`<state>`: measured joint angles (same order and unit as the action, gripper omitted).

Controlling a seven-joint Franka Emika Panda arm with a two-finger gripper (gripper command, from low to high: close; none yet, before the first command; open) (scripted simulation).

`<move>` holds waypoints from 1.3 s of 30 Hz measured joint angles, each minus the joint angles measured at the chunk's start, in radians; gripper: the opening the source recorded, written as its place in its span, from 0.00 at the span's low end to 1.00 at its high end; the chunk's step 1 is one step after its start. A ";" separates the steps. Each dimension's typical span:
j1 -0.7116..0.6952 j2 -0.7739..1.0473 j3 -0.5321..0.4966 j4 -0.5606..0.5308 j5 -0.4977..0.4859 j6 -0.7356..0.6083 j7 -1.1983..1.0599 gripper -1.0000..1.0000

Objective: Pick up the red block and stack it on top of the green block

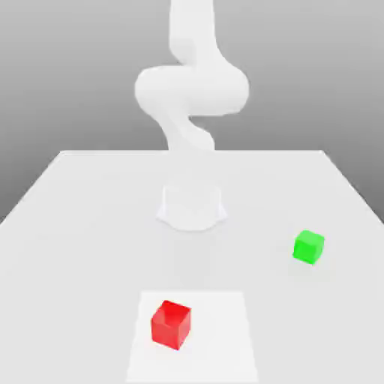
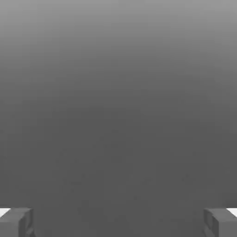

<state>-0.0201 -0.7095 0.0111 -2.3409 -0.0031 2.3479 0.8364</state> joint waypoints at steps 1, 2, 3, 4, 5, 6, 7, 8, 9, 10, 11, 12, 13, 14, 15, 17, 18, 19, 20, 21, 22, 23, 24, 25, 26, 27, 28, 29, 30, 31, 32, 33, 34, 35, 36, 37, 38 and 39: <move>-0.007 0.040 0.003 -0.018 -0.003 0.021 0.017 0.50; -0.014 0.078 0.007 -0.035 -0.005 0.041 0.033 0.50; -0.022 0.115 0.011 -0.052 -0.007 0.061 0.048 0.50; -0.029 0.152 0.015 -0.068 -0.008 0.080 0.063 0.50; -0.035 0.188 0.017 -0.085 -0.011 0.099 0.079 0.50; -0.042 0.225 0.020 -0.101 -0.013 0.118 0.094 0.50; -0.048 0.261 0.022 -0.117 -0.015 0.138 0.109 0.50; -0.054 0.297 0.024 -0.134 -0.017 0.157 0.124 0.50; -0.060 0.334 0.027 -0.150 -0.018 0.176 0.139 0.50; -0.066 0.370 0.028 -0.166 -0.020 0.195 0.154 0.50; -0.071 0.406 0.029 -0.183 -0.022 0.215 0.169 0.50; -0.076 0.443 0.030 -0.199 -0.023 0.234 0.183 0.50; -0.079 0.479 0.029 -0.215 -0.025 0.253 0.198 0.50; -0.082 0.515 0.029 -0.232 -0.026 0.272 0.212 0.50; -0.084 0.551 0.027 -0.248 -0.026 0.291 0.226 0.50; -0.090 0.624 0.025 -0.281 -0.024 0.330 0.252 0.50; -0.094 0.660 0.023 -0.297 -0.021 0.349 0.264 0.50; -0.096 0.696 0.022 -0.313 -0.017 0.368 0.274 0.50; -0.099 0.732 0.022 -0.330 -0.011 0.387 0.284 0.50; -0.099 0.768 0.022 -0.338 -0.008 0.411 0.290 0.50; -0.096 0.804 0.019 -0.340 -0.007 0.438 0.294 0.50; -0.095 0.840 0.018 -0.338 -0.009 0.467 0.298 0.50; -0.094 0.876 0.016 -0.334 -0.011 0.497 0.301 0.50; -0.092 0.913 0.013 -0.330 -0.014 0.527 0.303 0.50; -0.090 0.949 0.010 -0.325 -0.017 0.558 0.306 0.50; -0.087 0.981 0.007 -0.320 -0.019 0.585 0.308 0.00; -0.087 0.981 0.007 -0.320 -0.019 0.585 0.308 0.00; -0.087 0.981 0.007 -0.320 -0.020 0.585 0.308 0.00; -0.087 0.981 0.007 -0.320 -0.020 0.586 0.309 0.00; -0.088 0.981 0.007 -0.320 -0.021 0.586 0.309 0.00; -0.087 0.981 0.007 -0.320 -0.021 0.586 0.310 0.00; -0.087 0.997 0.006 -0.318 -0.023 0.600 0.311 0.00; -0.088 0.987 0.008 -0.320 -0.023 0.591 0.311 0.00; -0.091 0.964 0.011 -0.323 -0.021 0.571 0.309 0.00; -0.093 0.934 0.013 -0.327 -0.018 0.546 0.307 0.00; -0.094 0.901 0.016 -0.332 -0.014 0.518 0.304 0.00; -0.096 0.867 0.018 -0.337 -0.012 0.489 0.302 0.00; -0.097 0.831 0.020 -0.343 -0.008 0.458 0.300 0.00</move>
<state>-0.1171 0.1219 0.0307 -2.6836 -0.0111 2.8063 1.1359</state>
